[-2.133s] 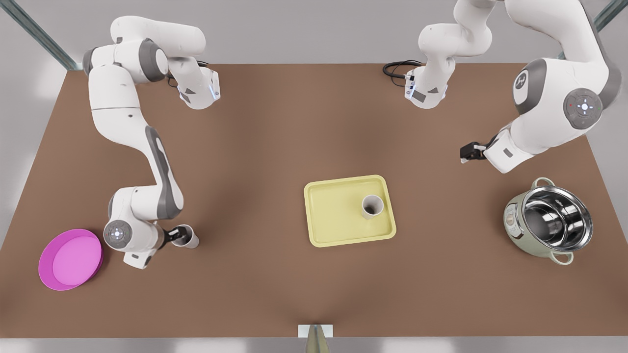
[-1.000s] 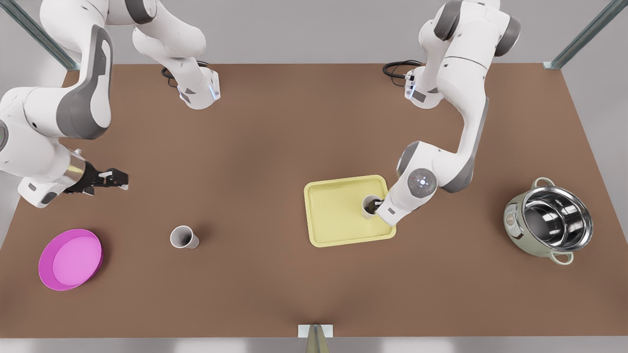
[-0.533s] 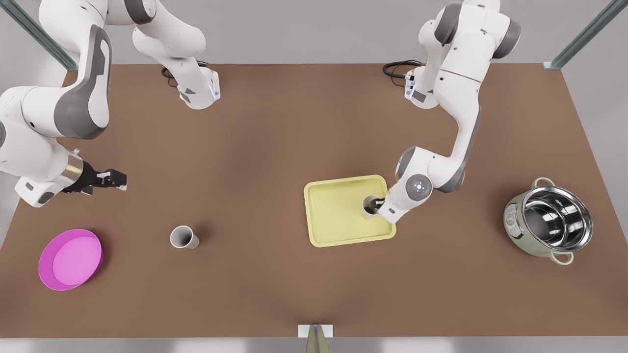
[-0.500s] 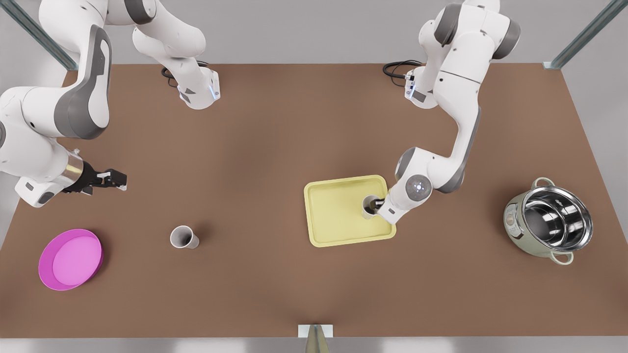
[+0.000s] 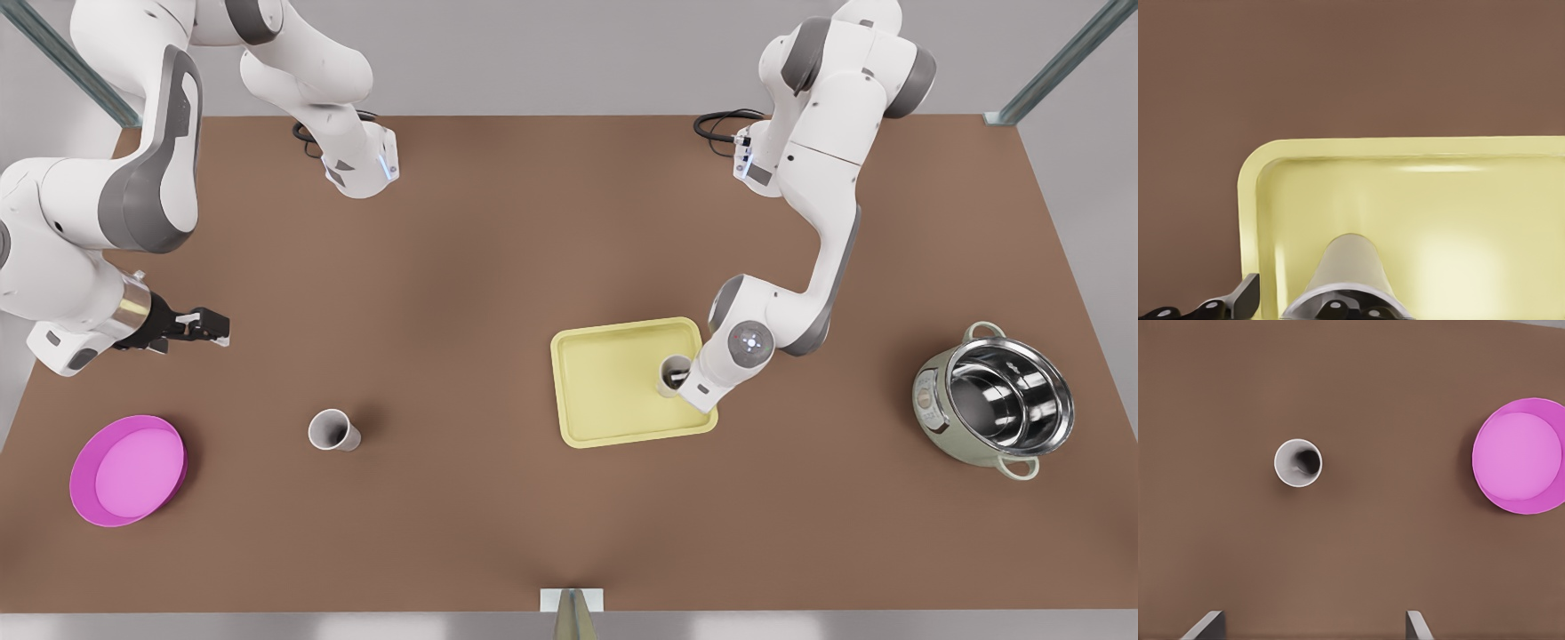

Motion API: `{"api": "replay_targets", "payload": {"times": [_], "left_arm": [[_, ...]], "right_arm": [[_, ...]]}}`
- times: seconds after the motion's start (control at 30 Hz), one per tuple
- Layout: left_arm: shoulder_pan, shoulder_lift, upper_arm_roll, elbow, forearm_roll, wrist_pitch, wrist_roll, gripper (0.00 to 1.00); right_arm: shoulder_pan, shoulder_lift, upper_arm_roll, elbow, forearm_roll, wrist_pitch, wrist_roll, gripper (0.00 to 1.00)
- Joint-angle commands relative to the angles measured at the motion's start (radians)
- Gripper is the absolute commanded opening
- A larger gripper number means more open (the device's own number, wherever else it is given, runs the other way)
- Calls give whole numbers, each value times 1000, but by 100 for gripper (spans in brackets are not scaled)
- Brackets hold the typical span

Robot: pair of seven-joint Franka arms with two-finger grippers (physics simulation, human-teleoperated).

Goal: Use the left arm to pick up the white IKEA cup from the tray and place it on the middle-left position; use the right arm to pick up the white IKEA cup from the tray and place it on the middle-right position

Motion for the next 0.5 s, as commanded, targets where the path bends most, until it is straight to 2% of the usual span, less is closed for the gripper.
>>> {"api": "replay_targets", "payload": {"times": [0.0,0.07,0.27,0.33,0.47], "left_arm": [[1,1,0,5,-1,13,-21,28],[-1,1,-2,6,-25,15,-19,17],[-1,-13,-2,14,-28,-7,-21,13],[1,-19,-2,97,-28,-143,-16,13],[10,-21,1,112,-25,-146,-10,8]], "right_arm": [[0,-1,0,0,1,0,9,100],[2,2,0,7,1,0,12,100],[0,5,2,8,1,0,12,100],[2,5,2,8,1,0,12,100],[0,5,0,10,1,0,14,100]]}}
